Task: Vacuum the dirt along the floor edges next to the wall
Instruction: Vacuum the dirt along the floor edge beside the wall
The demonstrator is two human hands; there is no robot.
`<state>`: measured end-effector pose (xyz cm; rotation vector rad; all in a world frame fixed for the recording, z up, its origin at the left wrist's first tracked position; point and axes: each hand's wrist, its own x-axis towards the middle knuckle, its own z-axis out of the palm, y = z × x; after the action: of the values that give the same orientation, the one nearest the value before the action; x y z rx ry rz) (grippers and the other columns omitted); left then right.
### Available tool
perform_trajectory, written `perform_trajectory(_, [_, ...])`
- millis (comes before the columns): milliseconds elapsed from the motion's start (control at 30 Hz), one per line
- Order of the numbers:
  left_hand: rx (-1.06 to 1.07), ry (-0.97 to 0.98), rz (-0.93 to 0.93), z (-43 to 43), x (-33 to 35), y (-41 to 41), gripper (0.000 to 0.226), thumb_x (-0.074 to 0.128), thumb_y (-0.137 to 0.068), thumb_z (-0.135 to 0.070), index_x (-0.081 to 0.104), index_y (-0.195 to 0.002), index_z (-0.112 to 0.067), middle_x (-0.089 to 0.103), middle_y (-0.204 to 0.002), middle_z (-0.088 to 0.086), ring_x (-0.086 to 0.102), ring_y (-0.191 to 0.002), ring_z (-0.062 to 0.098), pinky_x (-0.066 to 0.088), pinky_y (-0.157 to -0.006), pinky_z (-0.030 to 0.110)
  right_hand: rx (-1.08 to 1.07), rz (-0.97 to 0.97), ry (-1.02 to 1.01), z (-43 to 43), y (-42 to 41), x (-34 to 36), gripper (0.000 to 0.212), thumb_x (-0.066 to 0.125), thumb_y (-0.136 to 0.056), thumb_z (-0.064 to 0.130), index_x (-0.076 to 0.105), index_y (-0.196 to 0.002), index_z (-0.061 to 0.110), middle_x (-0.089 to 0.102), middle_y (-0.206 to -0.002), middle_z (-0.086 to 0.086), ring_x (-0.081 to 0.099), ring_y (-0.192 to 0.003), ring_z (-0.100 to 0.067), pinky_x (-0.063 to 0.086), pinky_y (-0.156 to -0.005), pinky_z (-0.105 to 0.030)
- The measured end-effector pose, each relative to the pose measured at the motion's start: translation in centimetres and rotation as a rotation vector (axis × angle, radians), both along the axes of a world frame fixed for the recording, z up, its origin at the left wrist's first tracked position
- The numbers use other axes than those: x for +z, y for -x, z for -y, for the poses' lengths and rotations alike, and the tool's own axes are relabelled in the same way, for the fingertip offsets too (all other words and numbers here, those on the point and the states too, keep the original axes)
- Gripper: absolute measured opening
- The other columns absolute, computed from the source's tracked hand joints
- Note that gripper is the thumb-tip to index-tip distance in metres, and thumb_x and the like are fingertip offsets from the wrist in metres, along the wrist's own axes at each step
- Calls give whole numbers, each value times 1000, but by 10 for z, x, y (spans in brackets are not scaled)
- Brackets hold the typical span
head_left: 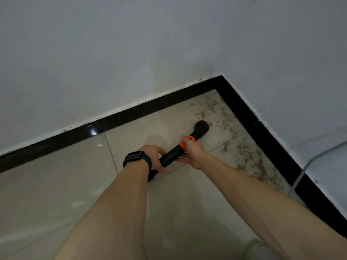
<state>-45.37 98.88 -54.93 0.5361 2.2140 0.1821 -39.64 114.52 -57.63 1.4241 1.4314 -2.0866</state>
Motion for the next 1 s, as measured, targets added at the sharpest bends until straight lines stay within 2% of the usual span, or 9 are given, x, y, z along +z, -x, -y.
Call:
perform_trajectory(100, [19, 12, -11, 3, -2, 4, 66, 85, -73, -39, 58, -132, -31, 61, -124, 5, 59, -108, 24, 52, -90, 34, 39, 3, 45, -4, 6, 1, 24, 59, -105, 36, 50, -107, 13, 66, -106, -17, 70, -101, -35, 61, -88, -53])
perform_trajectory(267, [48, -2, -36, 8, -8, 1, 65, 85, -73, -36, 57, -132, -30, 63, -120, 6, 60, -104, 23, 52, -87, 34, 75, 7, 46, -1, 13, -4, 27, 59, -105, 37, 51, -112, 12, 66, -108, -17, 71, -102, -34, 62, -84, -50])
perform_trajectory(467, [124, -72, -76, 3, -15, 3, 58, 81, -78, -36, 55, -130, -31, 65, -114, 6, 62, -97, 23, 55, -85, 37, 52, -21, -52, 8, 29, -15, 52, 63, -101, 43, 43, -137, 11, 66, -117, -15, 71, -96, -28, 64, -64, -39])
perform_trajectory(567, [139, -85, -109, -7, -16, 3, 54, 77, -81, -39, 53, -129, -32, 65, -113, 5, 63, -97, 24, 56, -84, 39, 65, -12, -137, 12, 36, -20, 54, 63, -102, 38, 33, -139, 13, 60, -124, -14, 67, -100, -28, 64, -78, -47])
perform_trajectory(700, [134, -107, -109, -20, -23, -1, 52, 73, -85, -36, 52, -132, -30, 64, -114, 5, 63, -99, 25, 55, -83, 39, 99, 19, -244, 9, 40, -28, 52, 55, -105, 39, 33, -142, 9, 58, -126, -15, 65, -104, -32, 61, -89, -52])
perform_trajectory(1000, [178, -190, -104, -30, -34, 6, 36, 61, -94, -32, 53, -128, -28, 67, -110, 7, 64, -95, 27, 55, -83, 40, 59, 21, -289, -6, 57, -31, 49, 59, -103, 38, 39, -137, 9, 59, -124, -15, 64, -107, -33, 63, -84, -52])
